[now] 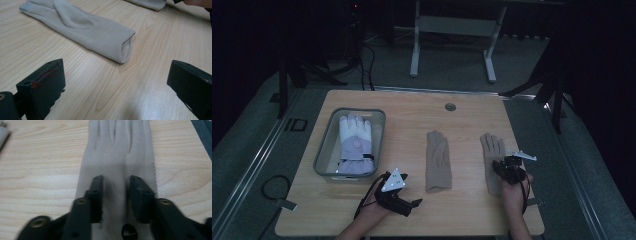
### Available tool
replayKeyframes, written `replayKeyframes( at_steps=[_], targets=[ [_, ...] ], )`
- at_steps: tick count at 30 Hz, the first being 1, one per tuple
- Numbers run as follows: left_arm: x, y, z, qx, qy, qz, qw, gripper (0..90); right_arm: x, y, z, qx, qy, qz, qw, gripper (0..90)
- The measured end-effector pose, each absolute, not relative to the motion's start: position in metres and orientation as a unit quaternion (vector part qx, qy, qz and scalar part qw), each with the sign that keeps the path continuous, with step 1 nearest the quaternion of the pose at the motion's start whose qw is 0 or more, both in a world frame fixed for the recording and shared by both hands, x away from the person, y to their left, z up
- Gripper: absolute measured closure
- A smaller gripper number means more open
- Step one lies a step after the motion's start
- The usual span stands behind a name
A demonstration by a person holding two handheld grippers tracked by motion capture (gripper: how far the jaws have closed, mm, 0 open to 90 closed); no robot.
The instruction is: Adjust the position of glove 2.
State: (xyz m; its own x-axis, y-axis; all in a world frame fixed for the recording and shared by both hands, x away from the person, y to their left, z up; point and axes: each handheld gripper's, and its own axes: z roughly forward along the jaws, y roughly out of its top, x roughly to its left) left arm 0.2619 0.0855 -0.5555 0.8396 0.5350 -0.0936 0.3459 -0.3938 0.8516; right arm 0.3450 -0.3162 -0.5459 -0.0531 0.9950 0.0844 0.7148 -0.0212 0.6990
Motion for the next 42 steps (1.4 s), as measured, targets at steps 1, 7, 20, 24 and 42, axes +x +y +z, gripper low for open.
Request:
replayKeyframes(
  at_steps=[1,7,20,24,42],
  targets=[
    [0.262,0.085,-0.556,0.829,0.266,0.097,0.482,1.7,0.344,-0.316,-0.545,0.645,0.663,0.301,0.232,59.6],
    [0.261,0.085,-0.556,0.831,0.261,0.098,0.481,1.8,0.346,-0.329,-0.526,0.607,0.685,0.323,0.243,52.1],
    [0.261,0.084,-0.556,0.833,0.259,0.098,0.478,1.8,0.360,-0.351,-0.534,0.524,0.764,0.313,0.209,54.2],
    [0.260,0.084,-0.555,0.831,0.260,0.101,0.480,1.7,0.358,-0.348,-0.536,0.515,0.767,0.322,0.210,53.7],
    [0.259,0.082,-0.555,0.835,0.256,0.099,0.478,1.7,0.351,-0.332,-0.540,0.530,0.744,0.334,0.235,83.7]
  ],
)
